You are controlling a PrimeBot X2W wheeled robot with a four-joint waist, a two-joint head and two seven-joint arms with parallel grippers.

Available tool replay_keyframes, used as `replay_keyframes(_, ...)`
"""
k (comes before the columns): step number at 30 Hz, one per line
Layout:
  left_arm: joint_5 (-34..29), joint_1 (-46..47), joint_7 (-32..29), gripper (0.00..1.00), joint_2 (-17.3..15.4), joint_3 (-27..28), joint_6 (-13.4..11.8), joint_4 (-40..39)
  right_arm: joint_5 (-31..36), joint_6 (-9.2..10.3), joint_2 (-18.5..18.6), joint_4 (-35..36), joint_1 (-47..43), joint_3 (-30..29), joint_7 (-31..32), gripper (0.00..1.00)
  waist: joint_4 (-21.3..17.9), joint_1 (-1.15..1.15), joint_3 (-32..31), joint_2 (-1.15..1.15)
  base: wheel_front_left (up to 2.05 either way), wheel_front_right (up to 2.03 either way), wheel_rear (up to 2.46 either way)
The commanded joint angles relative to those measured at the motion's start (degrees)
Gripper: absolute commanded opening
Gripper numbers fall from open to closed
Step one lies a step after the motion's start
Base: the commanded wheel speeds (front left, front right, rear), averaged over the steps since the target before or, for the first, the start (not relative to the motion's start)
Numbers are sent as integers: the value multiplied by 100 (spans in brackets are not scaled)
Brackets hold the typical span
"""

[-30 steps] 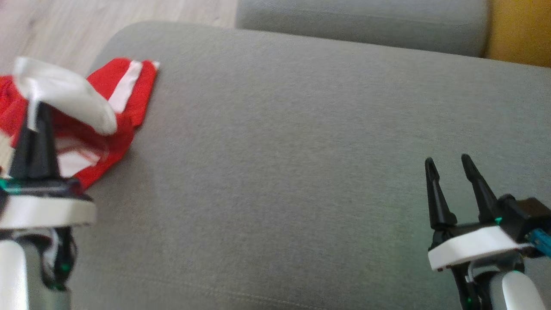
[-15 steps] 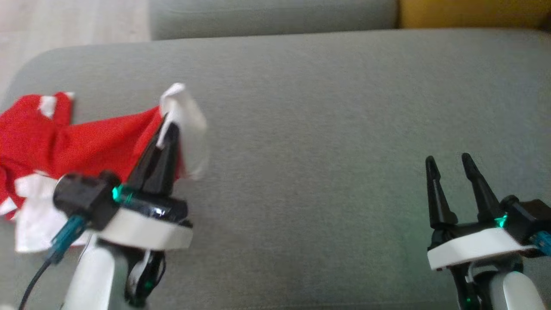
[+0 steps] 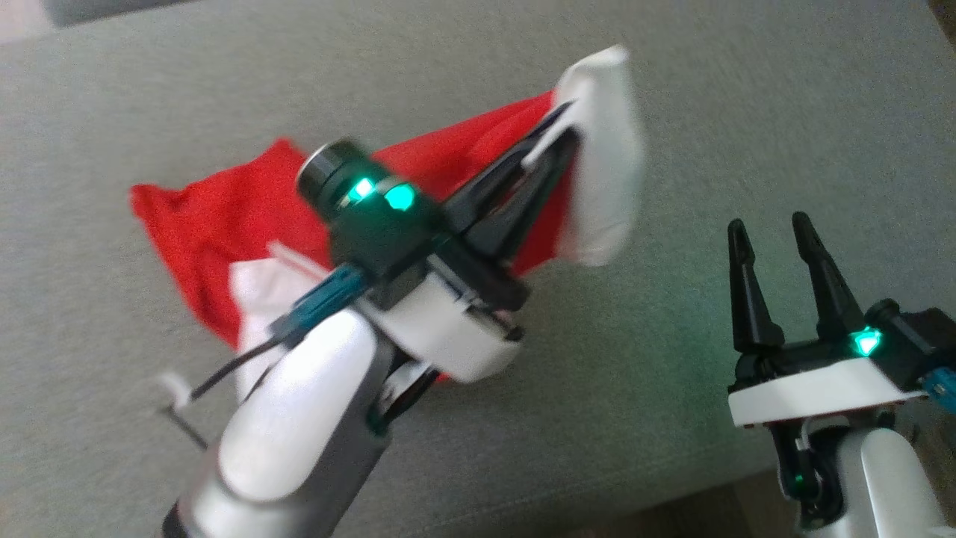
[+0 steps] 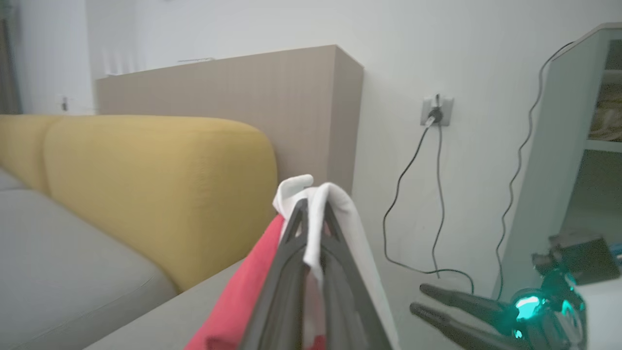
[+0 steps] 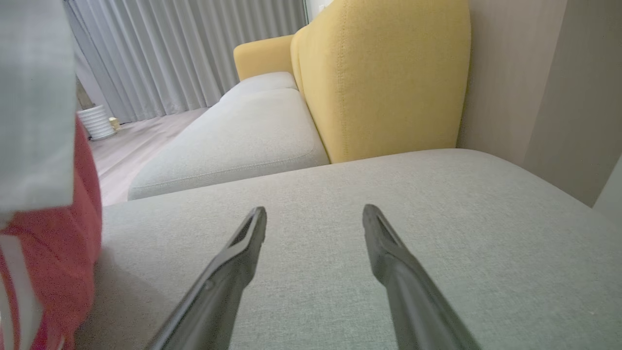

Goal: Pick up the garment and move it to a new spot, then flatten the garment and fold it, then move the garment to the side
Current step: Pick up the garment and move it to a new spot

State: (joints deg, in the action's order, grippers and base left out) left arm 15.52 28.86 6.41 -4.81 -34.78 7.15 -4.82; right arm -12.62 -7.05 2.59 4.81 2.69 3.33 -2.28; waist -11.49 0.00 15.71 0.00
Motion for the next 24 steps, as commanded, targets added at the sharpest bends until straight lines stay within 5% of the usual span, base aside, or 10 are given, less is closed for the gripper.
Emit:
replay_keyframes(1,37,385,42,0,21,69,32,-99,-53,-44,29,170,205,137,-86,100,-320,0,329,0,0,0,0)
replay_keyframes(13,-193,1274,-164,0,-276,-1141,33,2266,-186,-44,29,-83,475,345,-350,100,-487,0,901,0,0,0,0)
replay_keyframes(14,-244,1330,-136,36,-290,-1246,33,2400,-187,-44,29,-116,490,349,-364,100,-473,0,899,0,0,0,0)
replay_keyframes(15,-240,1351,-103,100,-278,-1308,33,2523,-185,-44,29,-154,503,351,-371,100,-450,0,883,0,0,0,0)
replay_keyframes(24,-20,953,630,100,-394,-1317,-128,2465,-46,-44,29,-395,506,317,-315,100,11,0,328,0,0,0,0)
